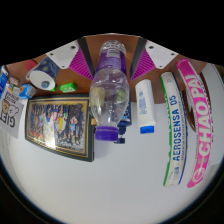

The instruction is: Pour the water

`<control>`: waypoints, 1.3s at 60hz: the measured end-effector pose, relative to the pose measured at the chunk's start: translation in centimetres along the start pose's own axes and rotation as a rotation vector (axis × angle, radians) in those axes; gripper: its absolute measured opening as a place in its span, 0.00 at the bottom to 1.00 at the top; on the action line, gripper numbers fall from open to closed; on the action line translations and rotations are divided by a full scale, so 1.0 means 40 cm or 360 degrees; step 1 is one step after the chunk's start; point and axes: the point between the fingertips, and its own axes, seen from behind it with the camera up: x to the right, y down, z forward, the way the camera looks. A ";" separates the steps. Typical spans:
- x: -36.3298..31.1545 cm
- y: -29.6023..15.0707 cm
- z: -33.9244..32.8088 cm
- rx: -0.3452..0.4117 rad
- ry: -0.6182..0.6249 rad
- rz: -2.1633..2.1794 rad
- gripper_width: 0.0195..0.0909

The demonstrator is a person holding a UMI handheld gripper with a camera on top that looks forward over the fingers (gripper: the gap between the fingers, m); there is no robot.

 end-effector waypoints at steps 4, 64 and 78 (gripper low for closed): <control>0.007 0.012 0.015 -0.0002 0.0023 0.0003 0.58; 0.072 -0.417 -0.102 0.0243 -0.0716 0.2371 0.18; 0.129 -0.385 -0.080 0.0221 -0.0832 0.3030 0.18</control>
